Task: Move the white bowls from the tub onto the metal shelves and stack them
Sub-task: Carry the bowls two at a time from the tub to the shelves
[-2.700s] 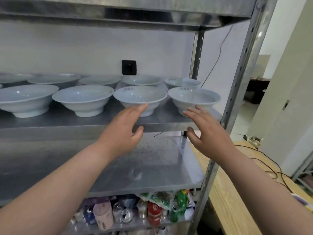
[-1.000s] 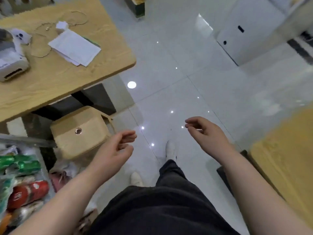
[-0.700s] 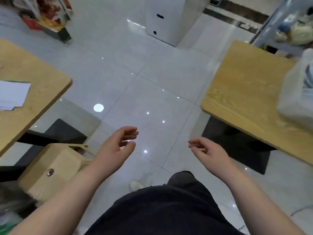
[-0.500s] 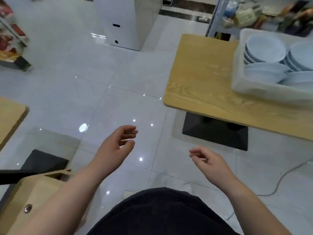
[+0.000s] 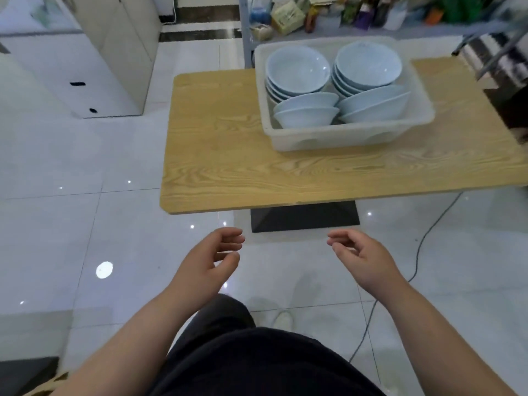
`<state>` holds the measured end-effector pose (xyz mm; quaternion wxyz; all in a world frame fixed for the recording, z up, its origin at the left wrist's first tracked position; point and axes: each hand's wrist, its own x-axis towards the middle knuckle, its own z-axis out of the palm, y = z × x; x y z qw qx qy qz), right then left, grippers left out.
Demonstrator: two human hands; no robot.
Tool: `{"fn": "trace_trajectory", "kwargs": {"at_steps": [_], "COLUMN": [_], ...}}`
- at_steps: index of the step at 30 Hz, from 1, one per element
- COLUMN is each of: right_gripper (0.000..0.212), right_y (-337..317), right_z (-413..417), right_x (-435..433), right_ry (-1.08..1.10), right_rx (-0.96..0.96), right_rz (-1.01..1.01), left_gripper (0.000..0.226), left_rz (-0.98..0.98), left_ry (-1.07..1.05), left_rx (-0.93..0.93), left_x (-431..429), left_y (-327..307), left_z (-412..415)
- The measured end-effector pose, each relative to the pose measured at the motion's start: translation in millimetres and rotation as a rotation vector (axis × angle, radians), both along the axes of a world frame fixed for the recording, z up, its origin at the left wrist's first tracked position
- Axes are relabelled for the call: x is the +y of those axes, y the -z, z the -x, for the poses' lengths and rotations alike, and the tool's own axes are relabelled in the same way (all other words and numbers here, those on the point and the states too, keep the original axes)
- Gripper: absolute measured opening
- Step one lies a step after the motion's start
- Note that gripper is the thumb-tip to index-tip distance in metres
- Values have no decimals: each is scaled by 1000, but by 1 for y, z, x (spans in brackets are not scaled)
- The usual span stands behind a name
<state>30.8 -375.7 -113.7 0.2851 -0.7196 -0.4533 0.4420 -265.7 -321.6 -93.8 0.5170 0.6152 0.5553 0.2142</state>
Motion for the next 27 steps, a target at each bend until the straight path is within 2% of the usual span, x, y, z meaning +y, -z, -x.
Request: {"fn": "trace_trajectory", "kwargs": {"at_steps": [6, 11, 15, 19, 23, 27], "right_gripper": [20, 19, 20, 20, 23, 20], "right_y": [0, -11, -15, -14, -11, -13], "right_z": [-40, -64, -81, -105, -150, -213], "right_x": [57, 101, 136, 178, 228, 296], "right_ry": [94, 155, 194, 174, 56, -98], "right_rx": [-28, -43, -36, -50, -169, -416], "right_rz": [-4, 19, 4, -19, -90, -315], "left_gripper": [38, 38, 37, 39, 37, 34], "left_rz": [34, 18, -49, -143, -224, -304], "left_ry": [81, 145, 220, 210, 154, 122], "left_rx": [-8, -85, -117, -118, -77, 106], "left_x": [66, 148, 208, 263, 307, 354], "left_y": [14, 13, 4, -6, -7, 0], "left_z": [-37, -78, -111, -149, -195, -245]}}
